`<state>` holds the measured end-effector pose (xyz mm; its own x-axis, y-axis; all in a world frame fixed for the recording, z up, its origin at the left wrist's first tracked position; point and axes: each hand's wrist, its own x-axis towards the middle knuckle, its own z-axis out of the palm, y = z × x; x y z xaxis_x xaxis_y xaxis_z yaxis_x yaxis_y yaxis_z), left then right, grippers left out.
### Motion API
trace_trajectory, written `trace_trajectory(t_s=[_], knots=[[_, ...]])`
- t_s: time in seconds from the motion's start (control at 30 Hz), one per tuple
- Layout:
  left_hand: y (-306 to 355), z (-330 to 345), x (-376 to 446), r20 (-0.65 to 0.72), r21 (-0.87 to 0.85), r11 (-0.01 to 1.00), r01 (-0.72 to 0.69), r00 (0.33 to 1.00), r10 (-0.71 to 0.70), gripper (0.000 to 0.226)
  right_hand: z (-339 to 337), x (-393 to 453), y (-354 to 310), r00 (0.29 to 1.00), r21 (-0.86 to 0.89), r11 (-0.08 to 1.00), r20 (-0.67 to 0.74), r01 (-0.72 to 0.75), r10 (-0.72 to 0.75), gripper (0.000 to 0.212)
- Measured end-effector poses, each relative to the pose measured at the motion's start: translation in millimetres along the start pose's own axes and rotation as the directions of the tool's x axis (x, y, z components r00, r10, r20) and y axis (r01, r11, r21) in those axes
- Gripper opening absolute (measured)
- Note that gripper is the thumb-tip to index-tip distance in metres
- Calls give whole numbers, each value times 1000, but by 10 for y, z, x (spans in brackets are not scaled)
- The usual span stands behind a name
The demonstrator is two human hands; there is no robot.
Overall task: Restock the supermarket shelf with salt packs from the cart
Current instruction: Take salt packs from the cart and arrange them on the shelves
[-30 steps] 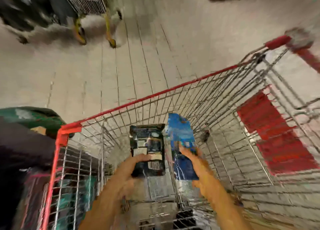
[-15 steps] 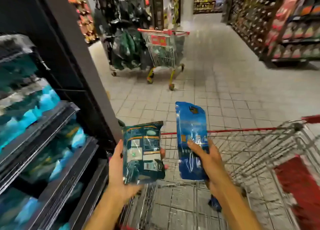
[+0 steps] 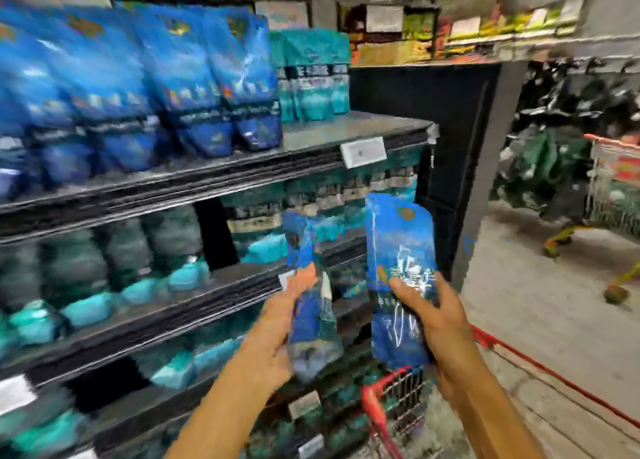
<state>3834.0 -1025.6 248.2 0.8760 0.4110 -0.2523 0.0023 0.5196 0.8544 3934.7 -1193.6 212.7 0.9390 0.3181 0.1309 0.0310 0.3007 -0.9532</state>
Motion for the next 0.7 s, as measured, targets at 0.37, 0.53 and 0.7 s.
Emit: trace_trajectory(t_s=[0.37,0.53,0.7], knots=[[1572,-1446,-876,-156,500,581,-642,593,790,61,2202,-16,-158,893,27,972,391,233,-225,38],[2302,-1714,-872,-120,678,371,-635,402,908,59,2881,219,-425,829,156,945,452,289,-328,46],[2762,-1588,-510,-99,786,260,-561,300,949,72,3264,807,-784,773,107,852,376,512,-512,47]])
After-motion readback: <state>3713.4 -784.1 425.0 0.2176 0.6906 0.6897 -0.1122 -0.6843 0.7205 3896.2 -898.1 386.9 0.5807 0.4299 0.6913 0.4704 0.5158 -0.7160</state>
